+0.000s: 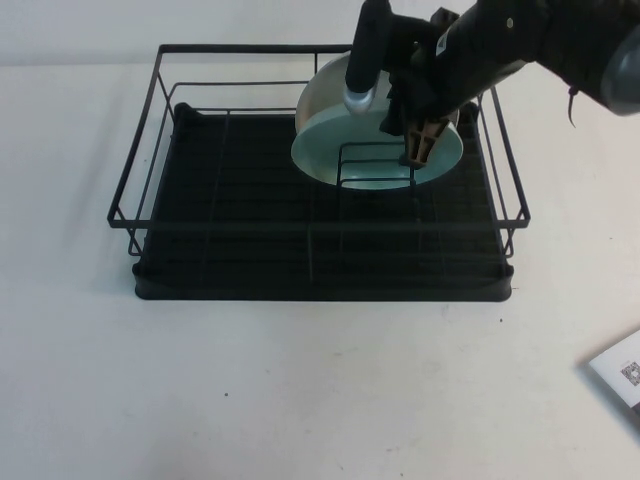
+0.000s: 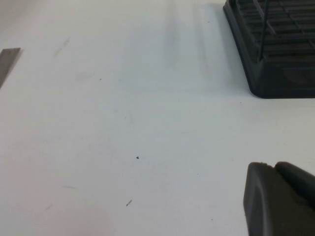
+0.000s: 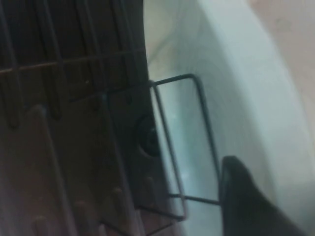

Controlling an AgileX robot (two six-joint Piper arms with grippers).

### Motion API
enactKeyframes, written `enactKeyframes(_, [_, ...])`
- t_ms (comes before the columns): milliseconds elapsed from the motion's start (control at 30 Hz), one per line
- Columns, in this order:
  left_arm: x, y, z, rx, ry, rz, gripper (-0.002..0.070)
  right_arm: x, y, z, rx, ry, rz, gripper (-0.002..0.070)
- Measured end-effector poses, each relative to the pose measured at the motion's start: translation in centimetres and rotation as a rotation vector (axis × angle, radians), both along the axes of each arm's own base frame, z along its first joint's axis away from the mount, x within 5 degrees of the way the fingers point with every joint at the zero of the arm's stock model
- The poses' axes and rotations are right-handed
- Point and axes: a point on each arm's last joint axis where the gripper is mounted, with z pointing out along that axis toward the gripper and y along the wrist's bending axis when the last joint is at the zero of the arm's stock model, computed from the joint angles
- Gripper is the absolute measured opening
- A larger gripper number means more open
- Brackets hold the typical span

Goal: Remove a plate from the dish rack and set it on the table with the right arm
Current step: Grasp the plate from the shelf, then place the plate from the table

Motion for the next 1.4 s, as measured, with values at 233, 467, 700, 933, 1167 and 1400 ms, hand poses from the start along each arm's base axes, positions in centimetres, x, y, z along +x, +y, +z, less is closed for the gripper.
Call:
enactKeyframes(233, [0.0, 0.0, 0.0, 0.000, 0.000, 0.000, -0.0006, -0.2, -0.4, 1.7, -0.011, -0.084, 0.004, 0.0110])
enactKeyframes(467, [0.0, 0.0, 0.0, 0.000, 0.000, 0.000, -0.0006, -1.7, -1.2, 5.2, 0.020, -0.150, 0.002, 0.0104])
enactKeyframes(700, [0.0, 0.0, 0.0, 0.000, 0.000, 0.000, -0.0006, -5.9, -2.5, 10.3, 0.140, -0.108, -0.002, 0.0080])
enactKeyframes(933, [0.0, 0.0, 0.0, 0.000, 0.000, 0.000, -0.0006, -12.2, -5.3, 15.0, 0.287, 0.083, -0.152, 0.0080])
enactKeyframes(1167, [0.0, 0.0, 0.0, 0.000, 0.000, 0.000, -0.0006, -17.7, -7.7, 13.9, 0.392, 0.315, -0.338, 0.0080])
enactKeyframes(1400, [0.0, 0.0, 0.0, 0.000, 0.000, 0.000, -0.0006, -21.4, -8.4, 5.1, 0.677, 0.558, -0.576, 0.0080])
